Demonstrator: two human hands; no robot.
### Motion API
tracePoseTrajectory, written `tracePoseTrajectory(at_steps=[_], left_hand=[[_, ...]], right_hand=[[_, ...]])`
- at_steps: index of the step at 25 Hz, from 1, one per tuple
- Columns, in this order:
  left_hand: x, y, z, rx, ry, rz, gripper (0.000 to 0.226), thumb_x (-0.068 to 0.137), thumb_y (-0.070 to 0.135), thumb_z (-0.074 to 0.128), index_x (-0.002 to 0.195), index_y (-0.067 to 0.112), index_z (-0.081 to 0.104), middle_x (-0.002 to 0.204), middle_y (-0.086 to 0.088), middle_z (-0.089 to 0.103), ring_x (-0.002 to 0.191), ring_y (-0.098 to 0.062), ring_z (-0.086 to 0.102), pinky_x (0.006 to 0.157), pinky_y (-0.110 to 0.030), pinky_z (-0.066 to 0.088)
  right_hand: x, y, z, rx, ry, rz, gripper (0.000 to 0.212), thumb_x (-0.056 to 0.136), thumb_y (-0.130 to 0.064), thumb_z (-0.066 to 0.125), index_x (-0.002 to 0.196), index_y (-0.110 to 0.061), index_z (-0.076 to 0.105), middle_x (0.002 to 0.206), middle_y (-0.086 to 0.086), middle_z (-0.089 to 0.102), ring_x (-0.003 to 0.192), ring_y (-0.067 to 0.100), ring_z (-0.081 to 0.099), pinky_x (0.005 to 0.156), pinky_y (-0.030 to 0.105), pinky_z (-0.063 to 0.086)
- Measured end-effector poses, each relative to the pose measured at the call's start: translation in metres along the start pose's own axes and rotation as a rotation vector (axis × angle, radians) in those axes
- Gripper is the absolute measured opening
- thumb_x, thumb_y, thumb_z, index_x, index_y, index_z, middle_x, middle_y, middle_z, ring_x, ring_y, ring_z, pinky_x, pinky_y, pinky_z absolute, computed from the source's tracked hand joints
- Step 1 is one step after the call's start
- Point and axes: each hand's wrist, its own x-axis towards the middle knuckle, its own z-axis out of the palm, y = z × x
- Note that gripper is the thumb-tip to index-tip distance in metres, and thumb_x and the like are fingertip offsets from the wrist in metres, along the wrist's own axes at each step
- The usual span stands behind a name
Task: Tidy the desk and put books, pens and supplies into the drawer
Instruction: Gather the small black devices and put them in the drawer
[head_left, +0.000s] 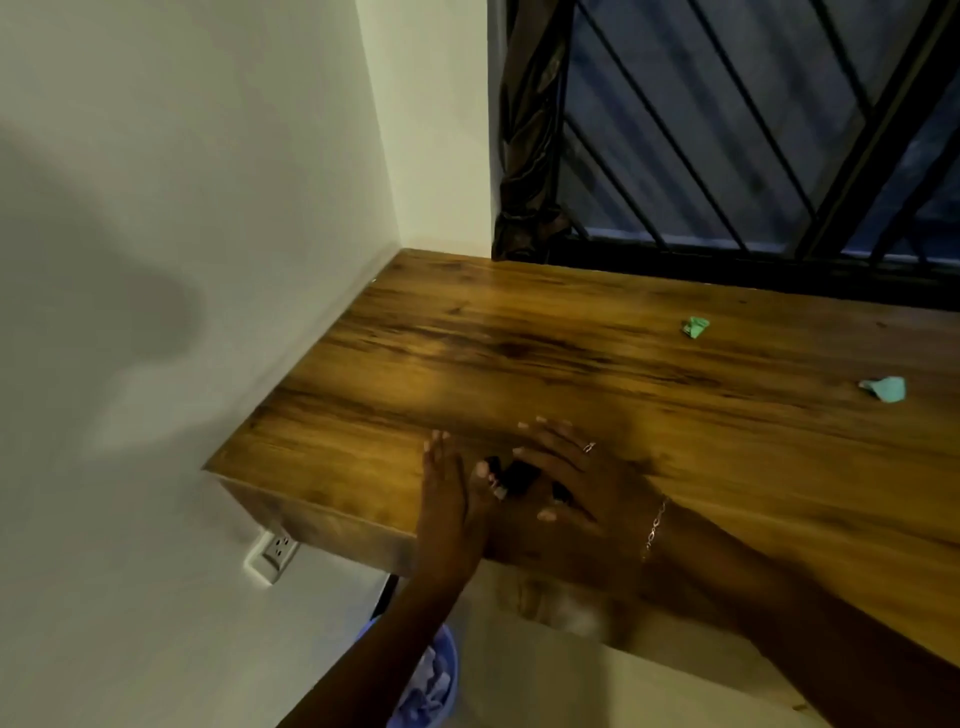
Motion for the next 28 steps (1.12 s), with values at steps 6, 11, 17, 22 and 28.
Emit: tracePoseTrajectory(at_steps=[6,11,17,22,28], left_hand=[[-0.016,-0.06,-0.009,-0.613,0.614,-0.535,0.08,0.084,0.065,0.043,0.143,0.015,0.025,0.144,-0.013,0.037,0.129,-0.029,0.04,0.107,-0.044,0.036],[-0.018,-0.096,0.001,-1.199,0.186,-0.96,0.076,0.089,0.068,0.011,0.146,0.019,0.025,0.152,-0.007,0.029,0.138,-0.028,0.029,0.114,-0.046,0.016],[-0.02,-0.133,0.016,-1.345,0.077,-1.008,0.095,0.077,0.082,0.009,0.147,0.019,0.021,0.154,-0.011,0.022,0.141,-0.036,0.019,0.114,-0.06,0.007],[-0.021,-0.145,0.017,-1.372,0.053,-1.018,0.101,0.072,0.086,0.014,0.147,0.019,0.022,0.153,-0.012,0.026,0.138,-0.038,0.026,0.113,-0.057,0.017],[-0.068,-0.133,-0.012,-1.06,0.065,-0.963,0.078,0.088,0.069,0.012,0.143,0.016,0.029,0.115,-0.018,0.055,0.074,-0.031,0.06,0.077,-0.039,0.042]], right_hand=[[-0.049,-0.083,0.042,-0.114,0.369,-0.008,0.035,0.087,-0.03,0.054,0.118,-0.013,0.053,0.119,0.009,0.063,0.115,0.023,0.054,0.099,0.038,0.044],[-0.063,-0.098,0.062,-0.345,0.191,0.06,0.049,0.086,-0.03,0.048,0.13,-0.009,0.046,0.136,0.012,0.052,0.127,0.025,0.048,0.113,0.038,0.024],[-0.063,-0.103,0.052,-0.349,0.058,0.146,0.064,0.077,-0.042,0.042,0.136,-0.015,0.04,0.144,0.006,0.044,0.134,0.021,0.04,0.114,0.033,0.018],[-0.065,-0.104,0.048,-0.349,-0.002,0.138,0.095,0.058,-0.047,0.071,0.139,-0.014,0.033,0.146,0.008,0.04,0.132,0.023,0.043,0.105,0.042,0.033],[-0.072,-0.111,0.04,-0.363,-0.127,0.167,0.07,0.063,-0.049,0.07,0.124,-0.019,0.054,0.151,0.012,0.027,0.138,0.028,0.032,0.109,0.046,0.025]])
